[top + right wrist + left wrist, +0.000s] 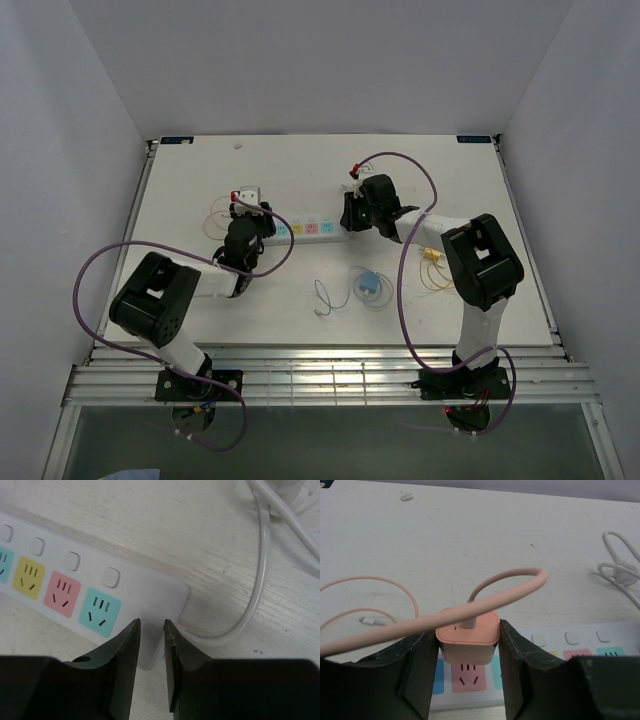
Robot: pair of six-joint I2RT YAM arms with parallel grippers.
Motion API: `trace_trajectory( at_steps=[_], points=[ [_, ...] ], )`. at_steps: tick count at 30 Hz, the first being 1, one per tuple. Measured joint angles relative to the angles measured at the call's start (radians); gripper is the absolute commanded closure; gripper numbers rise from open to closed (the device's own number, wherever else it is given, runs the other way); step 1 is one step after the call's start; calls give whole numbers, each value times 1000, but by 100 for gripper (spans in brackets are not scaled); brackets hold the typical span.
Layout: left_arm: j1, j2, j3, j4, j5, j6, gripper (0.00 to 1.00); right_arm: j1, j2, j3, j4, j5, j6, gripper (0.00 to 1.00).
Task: Insert the plug
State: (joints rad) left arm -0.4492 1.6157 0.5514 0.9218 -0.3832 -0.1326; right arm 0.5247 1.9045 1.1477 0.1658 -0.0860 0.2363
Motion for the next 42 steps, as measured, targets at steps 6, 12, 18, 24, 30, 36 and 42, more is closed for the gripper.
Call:
trace_trajectory(
  at_steps=[6, 12, 18, 24, 30, 36, 42],
  points=[
    [-1, 11, -2, 8, -3, -8, 100, -1, 0, -1, 2, -2, 0, 69],
    [-5, 32, -8, 8, -4, -26, 100, -3, 0, -10, 15, -3, 0, 69],
    [-6, 44, -8, 9, -11, -37, 100, -6, 0, -14, 22, -8, 1, 69],
    [-8, 53, -8, 14, -22, -43, 100, -8, 0, -18, 25, -10, 1, 69],
    [-11, 78, -8, 34, -27, -48, 100, -8, 0, -19, 24, -14, 1, 70],
    [-13, 98, -8, 43, -29, -49, 100, -8, 0, -27, 26, -21, 5, 70],
    [-13, 98, -8, 44, -37, -47, 100, -8, 0, -31, 30, -23, 11, 70]
  ],
)
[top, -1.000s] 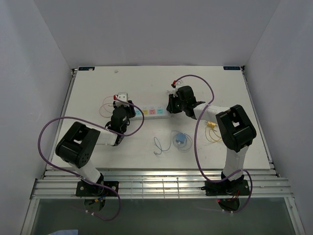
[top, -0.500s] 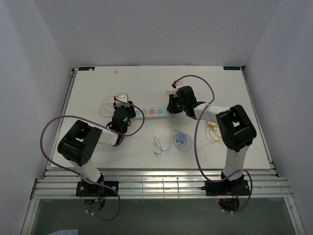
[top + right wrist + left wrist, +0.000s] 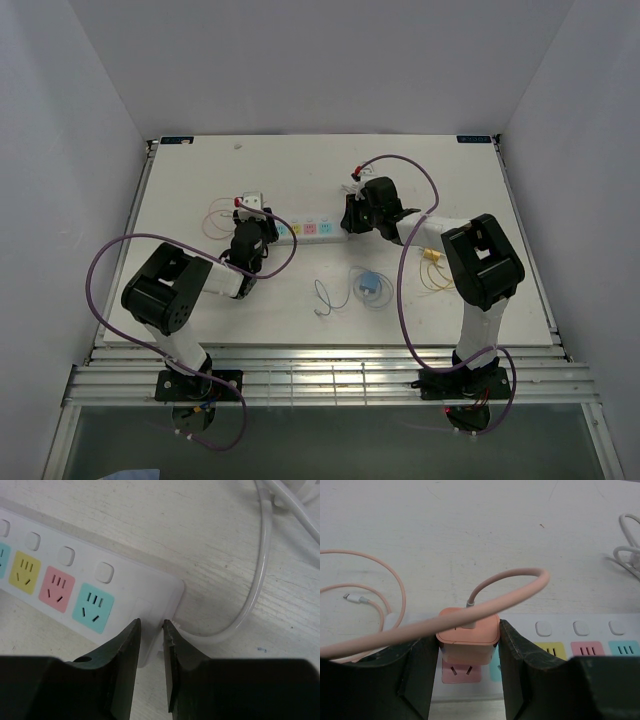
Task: Insert the plug
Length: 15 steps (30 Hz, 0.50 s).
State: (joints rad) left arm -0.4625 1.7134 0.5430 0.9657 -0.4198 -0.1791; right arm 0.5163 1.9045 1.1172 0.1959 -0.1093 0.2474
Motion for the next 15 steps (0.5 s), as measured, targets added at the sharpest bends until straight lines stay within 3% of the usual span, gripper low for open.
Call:
trace_trajectory(
  at_steps=[15],
  points=[
    [-3, -2, 0, 0, -7, 18, 100, -4, 0, -2, 5, -10, 5, 71]
  ],
)
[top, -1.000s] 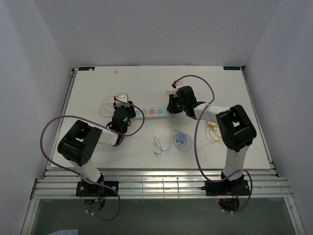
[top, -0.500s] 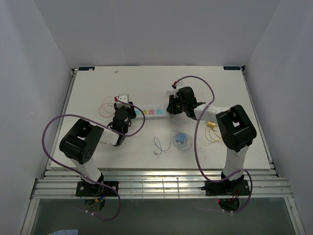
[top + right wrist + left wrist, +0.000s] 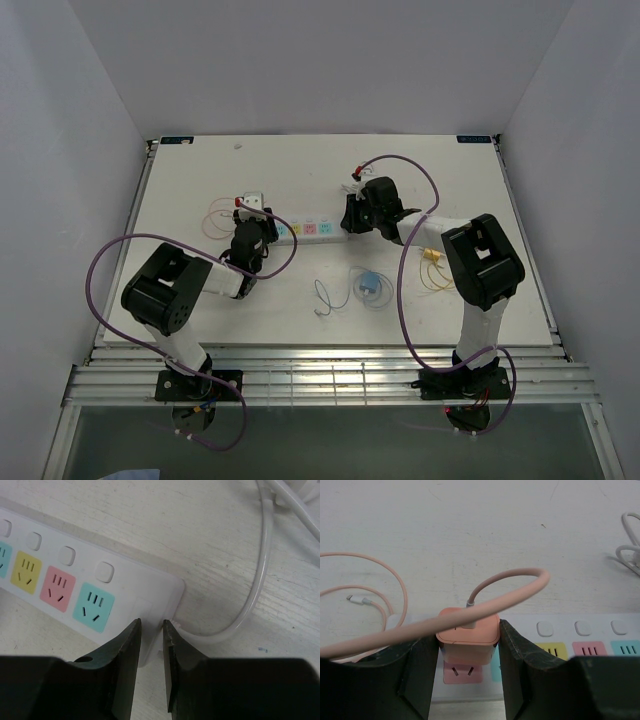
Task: Insert the plug
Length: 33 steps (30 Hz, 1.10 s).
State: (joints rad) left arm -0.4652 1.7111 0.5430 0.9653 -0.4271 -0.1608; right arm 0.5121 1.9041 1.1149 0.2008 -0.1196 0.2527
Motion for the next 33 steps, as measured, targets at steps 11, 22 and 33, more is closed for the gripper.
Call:
trace_trajectory(
  at_steps=[11, 22, 33],
  points=[
    [0, 1, 0, 0, 0, 6, 100, -3, 0, -3, 2, -7, 2, 71],
    [-1, 25, 20, 8, -29, -2, 100, -8, -7, -17, 10, -15, 2, 71],
    [-2, 14, 13, 0, -34, -8, 100, -11, -9, -18, 11, -16, 2, 72]
  ],
)
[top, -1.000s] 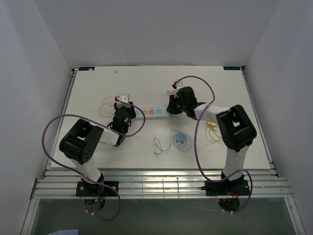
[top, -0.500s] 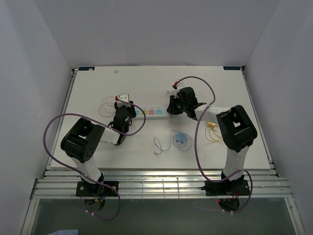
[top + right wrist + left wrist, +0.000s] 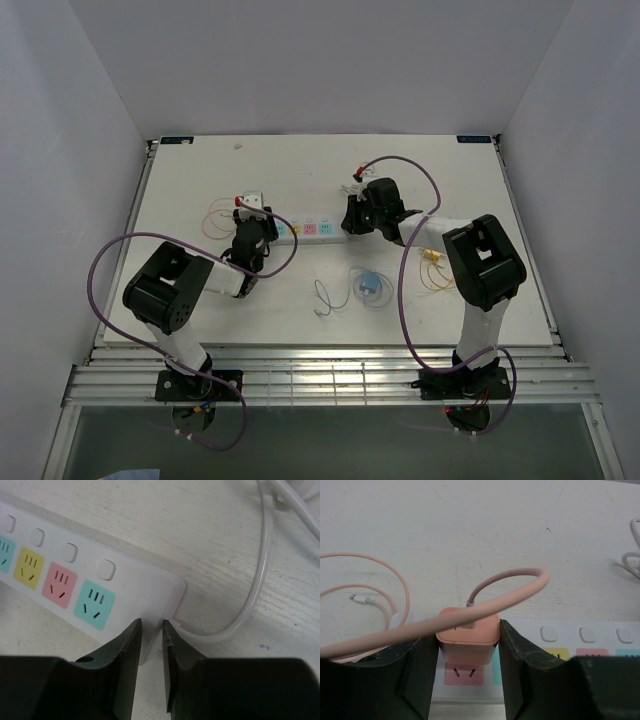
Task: Insert the plug
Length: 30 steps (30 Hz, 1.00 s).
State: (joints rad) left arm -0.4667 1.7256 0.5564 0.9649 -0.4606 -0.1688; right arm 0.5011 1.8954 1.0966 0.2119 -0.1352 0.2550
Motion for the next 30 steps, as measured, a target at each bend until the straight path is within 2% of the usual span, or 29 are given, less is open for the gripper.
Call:
trace_trajectory(
  at_steps=[19, 30],
  points=[
    [-4, -6, 4, -44, -15, -9, 100, -5, -10, -14, 2, -7, 0, 73],
    [-117, 75, 47, -5, -249, -32, 100, -16, -14, -15, 0, -5, 0, 73]
  ],
)
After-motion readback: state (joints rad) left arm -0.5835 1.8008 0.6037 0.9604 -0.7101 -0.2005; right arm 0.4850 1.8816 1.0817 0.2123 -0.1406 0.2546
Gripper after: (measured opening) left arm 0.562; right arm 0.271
